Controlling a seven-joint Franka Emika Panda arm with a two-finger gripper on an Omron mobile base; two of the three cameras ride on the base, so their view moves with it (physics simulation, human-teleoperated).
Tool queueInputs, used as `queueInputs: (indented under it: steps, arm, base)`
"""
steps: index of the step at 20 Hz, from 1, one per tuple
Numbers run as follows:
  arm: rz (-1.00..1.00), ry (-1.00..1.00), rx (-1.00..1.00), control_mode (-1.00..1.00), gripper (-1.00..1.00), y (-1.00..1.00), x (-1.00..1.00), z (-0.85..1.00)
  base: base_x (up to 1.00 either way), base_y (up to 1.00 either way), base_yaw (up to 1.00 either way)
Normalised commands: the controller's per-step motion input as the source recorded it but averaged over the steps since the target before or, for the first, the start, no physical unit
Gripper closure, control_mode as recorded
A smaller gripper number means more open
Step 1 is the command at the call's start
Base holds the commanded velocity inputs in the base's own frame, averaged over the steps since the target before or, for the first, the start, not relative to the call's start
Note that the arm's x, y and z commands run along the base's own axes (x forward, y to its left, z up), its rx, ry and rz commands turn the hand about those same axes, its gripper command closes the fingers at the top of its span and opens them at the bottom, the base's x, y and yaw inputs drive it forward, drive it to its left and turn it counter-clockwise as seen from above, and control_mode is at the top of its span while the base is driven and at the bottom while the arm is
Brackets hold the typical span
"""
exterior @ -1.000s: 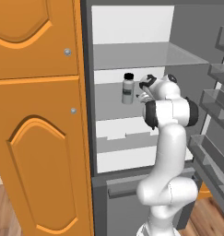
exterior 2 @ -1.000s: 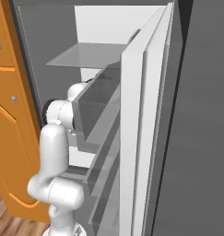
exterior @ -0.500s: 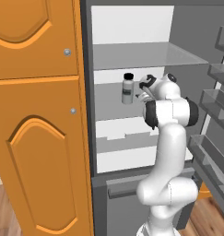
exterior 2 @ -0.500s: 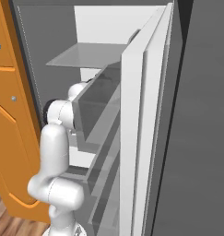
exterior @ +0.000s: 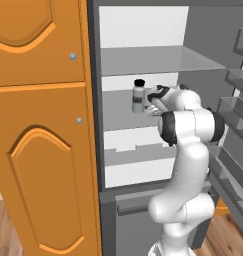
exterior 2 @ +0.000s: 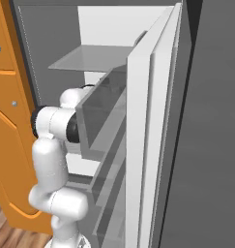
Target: Pick fish from the fridge and place it on the plate on the counter.
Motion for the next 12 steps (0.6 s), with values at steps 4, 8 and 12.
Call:
queueInputs:
  steps: [4, 8, 12]
  arm:
    - [-0.06, -0.01, 0.00, -1.00, 1.00, 0.30, -0.86, 0.16]
    - [-0.06, 0.02, 0.00, -1.00, 1.00, 0.03, -0.99, 0.44]
    - [-0.08, 0.10, 0.00, -1.00, 1.00, 0.00, -1.00, 0.45]
  base:
    - [0.00, 0.00, 0.00]
    - [0.00, 0.00, 0.00]
    - [0.00, 0.00, 0.00]
